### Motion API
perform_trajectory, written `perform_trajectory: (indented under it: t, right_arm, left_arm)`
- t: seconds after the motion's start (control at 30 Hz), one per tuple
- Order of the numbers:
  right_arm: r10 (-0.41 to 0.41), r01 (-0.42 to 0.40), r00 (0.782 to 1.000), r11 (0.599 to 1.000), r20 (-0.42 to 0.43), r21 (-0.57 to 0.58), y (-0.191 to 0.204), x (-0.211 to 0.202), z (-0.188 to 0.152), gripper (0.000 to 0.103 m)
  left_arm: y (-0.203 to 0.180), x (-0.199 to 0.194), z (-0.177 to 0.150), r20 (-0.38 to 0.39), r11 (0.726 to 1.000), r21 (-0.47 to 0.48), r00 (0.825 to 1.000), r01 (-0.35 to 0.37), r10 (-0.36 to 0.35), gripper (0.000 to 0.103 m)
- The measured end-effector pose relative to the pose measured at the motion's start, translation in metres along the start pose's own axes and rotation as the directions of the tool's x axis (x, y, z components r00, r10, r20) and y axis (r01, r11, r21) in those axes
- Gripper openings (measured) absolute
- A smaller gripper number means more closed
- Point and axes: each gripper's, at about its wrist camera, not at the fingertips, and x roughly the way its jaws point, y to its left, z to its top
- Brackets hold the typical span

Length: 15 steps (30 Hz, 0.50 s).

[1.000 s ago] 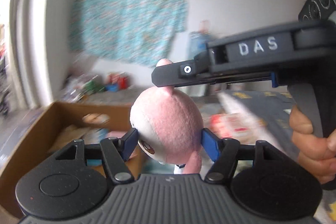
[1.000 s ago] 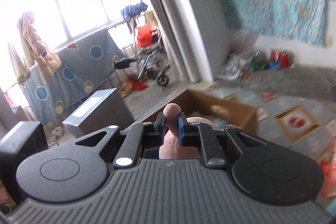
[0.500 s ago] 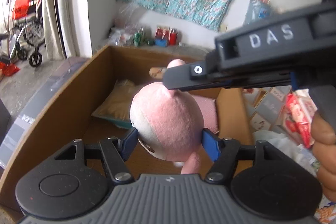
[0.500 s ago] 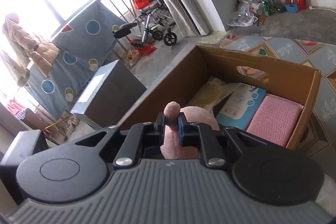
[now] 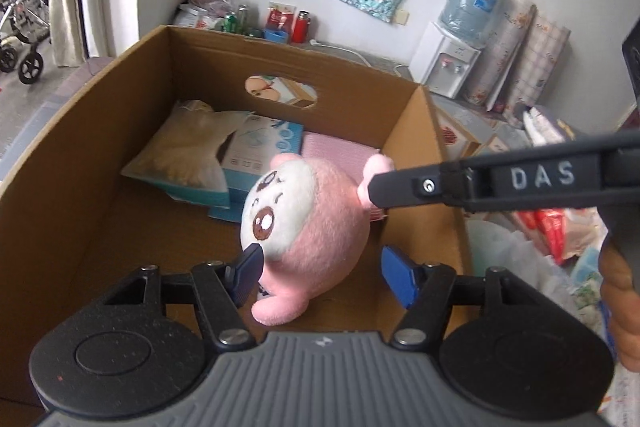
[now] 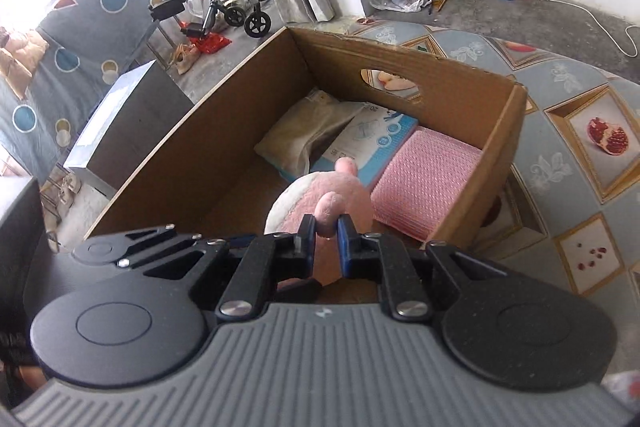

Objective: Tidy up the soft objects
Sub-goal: 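Carry the pink plush toy into the cardboard box and release it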

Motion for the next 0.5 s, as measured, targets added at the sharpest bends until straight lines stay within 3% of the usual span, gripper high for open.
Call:
perform_trajectory:
  t: [0.23, 0.4, 0.5]
  right_arm:
    - [-0.047, 0.046, 0.999, 0.998, -0.012, -0.044, -0.001, -0.016, 0.002, 0.013]
    - [-0.048, 0.047, 0.998, 0.998, -0.039, -0.03, -0.003, -0.01, -0.002, 0.013]
    - [-0.025, 0.025, 1.0, 1.0, -0.015, -0.005, -0.006, -0.014, -0.003, 0.018]
  left_arm:
    - [-0.001, -0.004, 0.002, 0.004, 0.998, -0.004, 0.998, 0.059, -0.058, 0.067]
    - [-0.006, 0.009, 0.001, -0.02, 0.999, 0.008, 0.999, 0.046, -0.046, 0.065]
    - [-0.007, 0.014, 0.001, -0.036, 0.999, 0.002, 0.998, 0.043, -0.043, 0.065]
